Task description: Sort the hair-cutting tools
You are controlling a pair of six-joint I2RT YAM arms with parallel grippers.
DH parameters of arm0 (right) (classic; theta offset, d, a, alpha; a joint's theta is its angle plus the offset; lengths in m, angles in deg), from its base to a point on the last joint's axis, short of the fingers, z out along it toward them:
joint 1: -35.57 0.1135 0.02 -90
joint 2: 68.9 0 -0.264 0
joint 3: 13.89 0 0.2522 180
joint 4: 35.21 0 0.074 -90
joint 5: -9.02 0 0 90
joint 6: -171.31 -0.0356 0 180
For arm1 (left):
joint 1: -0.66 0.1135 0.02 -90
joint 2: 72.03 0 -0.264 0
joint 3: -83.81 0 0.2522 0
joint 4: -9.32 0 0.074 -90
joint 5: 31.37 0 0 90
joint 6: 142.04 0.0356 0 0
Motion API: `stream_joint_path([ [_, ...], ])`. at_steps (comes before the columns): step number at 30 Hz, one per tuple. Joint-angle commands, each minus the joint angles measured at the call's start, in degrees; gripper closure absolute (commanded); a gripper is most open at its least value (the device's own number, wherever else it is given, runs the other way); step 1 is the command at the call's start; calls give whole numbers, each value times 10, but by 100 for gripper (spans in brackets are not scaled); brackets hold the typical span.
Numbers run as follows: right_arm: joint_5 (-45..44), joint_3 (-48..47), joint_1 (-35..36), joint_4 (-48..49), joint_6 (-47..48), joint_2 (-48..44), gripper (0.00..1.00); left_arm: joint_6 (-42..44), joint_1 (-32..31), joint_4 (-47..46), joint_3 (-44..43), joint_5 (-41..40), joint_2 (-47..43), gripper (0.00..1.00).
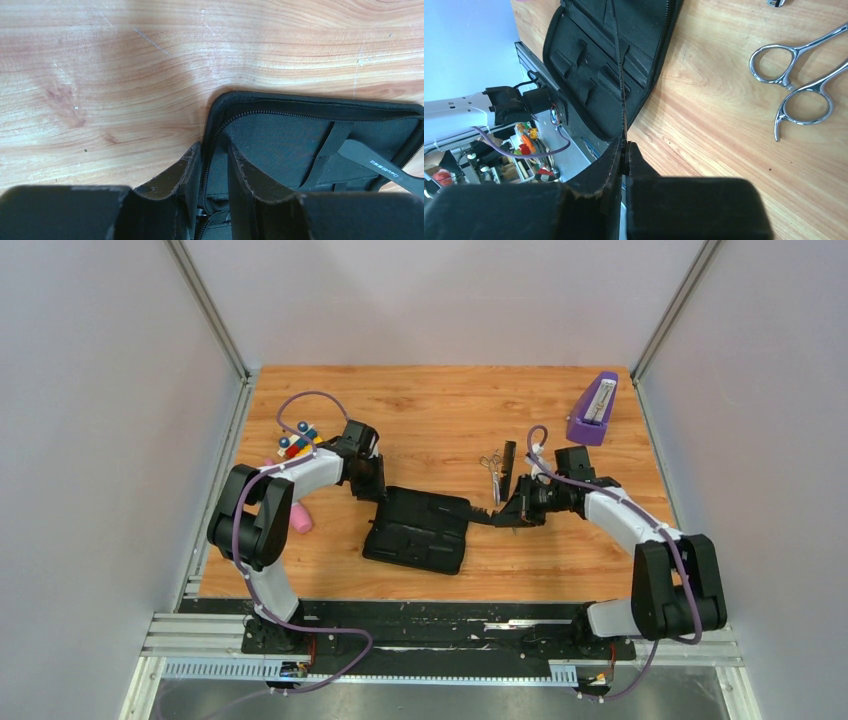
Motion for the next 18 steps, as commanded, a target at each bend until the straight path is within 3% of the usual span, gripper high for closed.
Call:
stream_joint_path([
  [1, 13, -38, -1, -7, 13, 38, 100, 15, -1, -11, 11, 1, 14, 67],
  [18, -8, -133, 21, -2, 3, 200, 99, 3, -5, -27, 31, 33, 5, 73],
])
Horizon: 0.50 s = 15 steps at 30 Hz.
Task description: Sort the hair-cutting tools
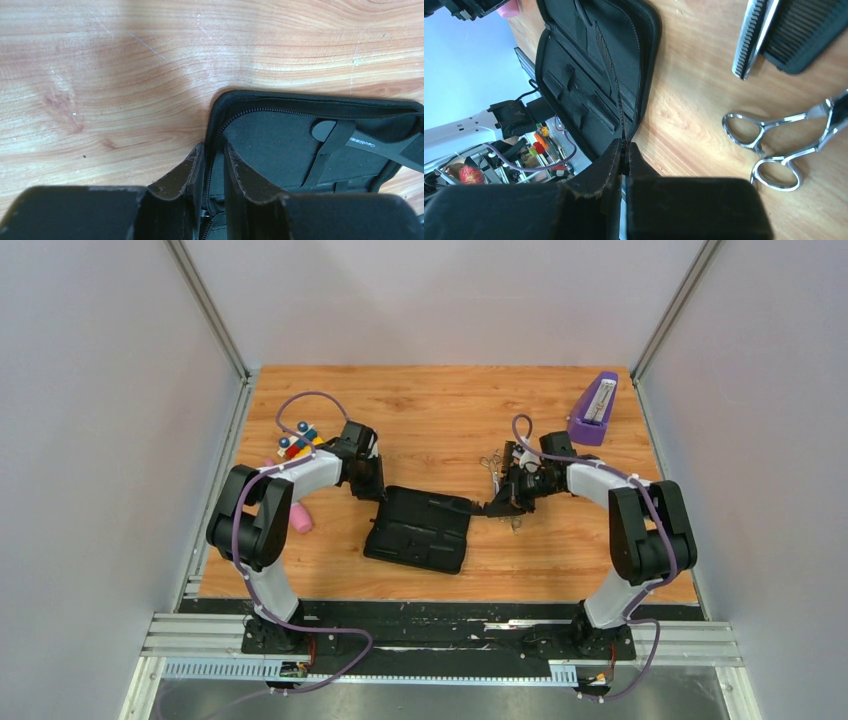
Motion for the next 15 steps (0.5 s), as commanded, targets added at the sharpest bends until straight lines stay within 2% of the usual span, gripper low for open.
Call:
stream_joint_path([
  [1, -18, -47, 22, 6, 3, 35, 99, -4, -9, -13, 25, 21, 5, 74],
  [15, -25, -125, 99, 11, -4, 132, 95, -14, -14, -27, 51, 18, -5, 87],
])
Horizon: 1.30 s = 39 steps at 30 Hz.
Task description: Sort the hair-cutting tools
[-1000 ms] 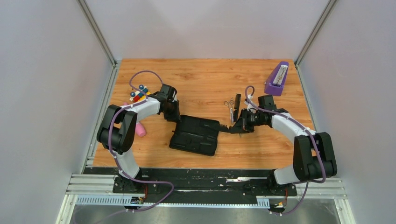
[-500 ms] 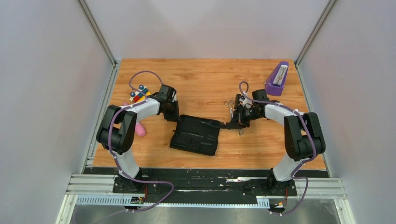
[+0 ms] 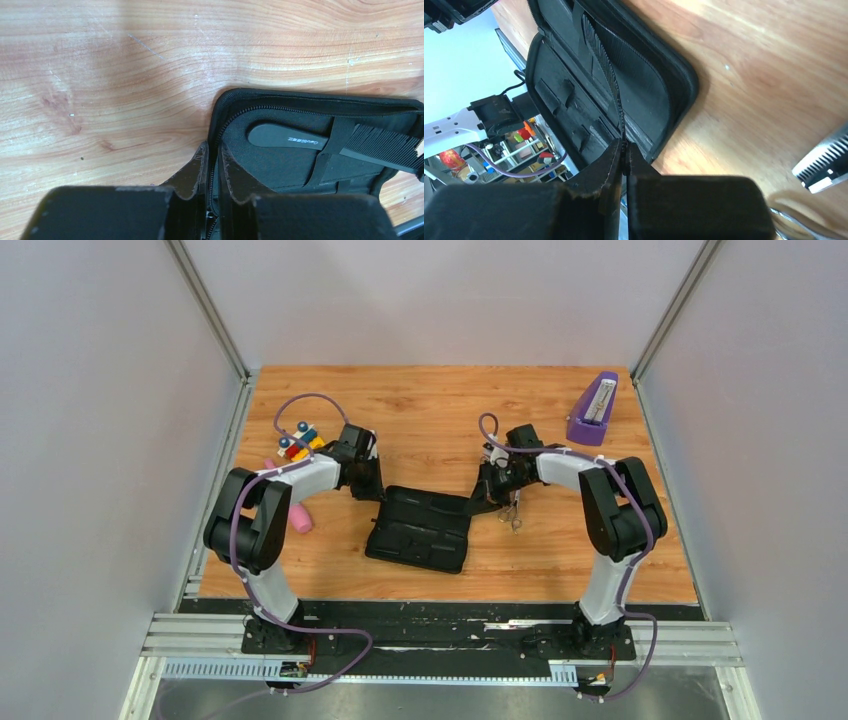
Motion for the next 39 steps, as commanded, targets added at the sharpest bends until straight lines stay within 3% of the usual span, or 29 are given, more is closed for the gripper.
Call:
stream_joint_path([
  [1, -19, -35, 24, 7, -4, 25, 95, -10, -14, 8, 25, 13, 8, 87],
  [18, -93, -76, 32, 9, -12, 75, 88, 1, -14, 18, 25, -7, 2, 91],
  [39, -293, -104, 83, -64, -5, 25, 62, 2, -14, 30, 31, -43, -11, 91],
])
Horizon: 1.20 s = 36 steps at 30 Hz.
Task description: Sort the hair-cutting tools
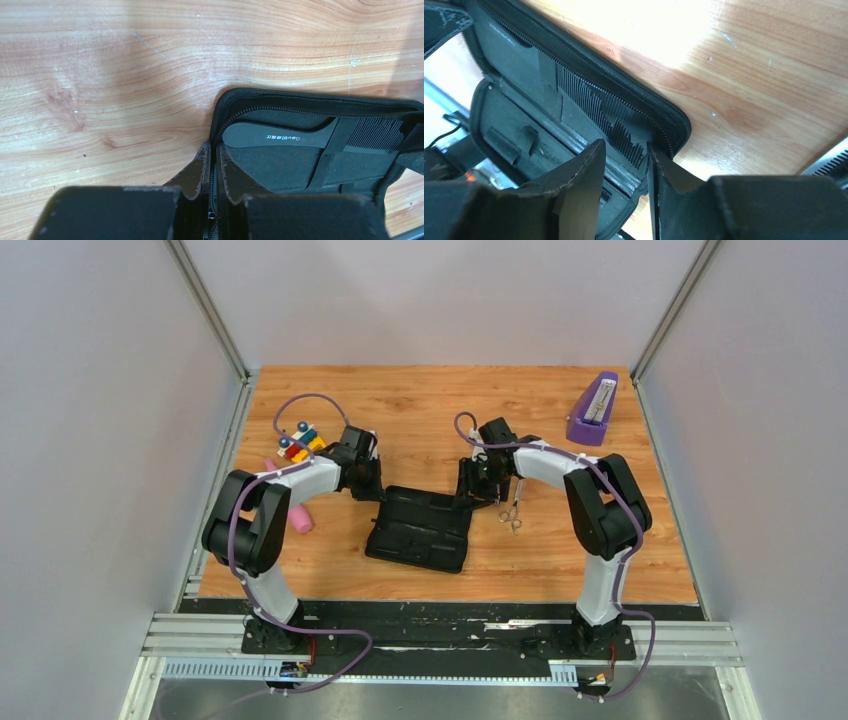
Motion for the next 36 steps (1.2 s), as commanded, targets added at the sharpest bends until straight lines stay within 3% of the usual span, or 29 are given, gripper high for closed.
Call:
stream_joint_path([
  [1, -135, -22, 19, -34, 13, -19, 61, 4, -9, 42, 19, -23, -1, 91],
  [10, -223, -57, 54, -110, 11, -27, 51, 10, -9, 50, 17, -41, -4, 91],
  [21, -257, -56, 57, -112, 7, -105, 41, 11, -9, 58, 16, -49, -13, 91],
  [29, -294, -69, -15, -115, 8, -134, 30, 4, -6, 71, 23, -91, -30, 91],
  [36, -341, -124, -80, -114, 2, -68, 30, -11, 15, 84, 34, -133, -65, 86],
])
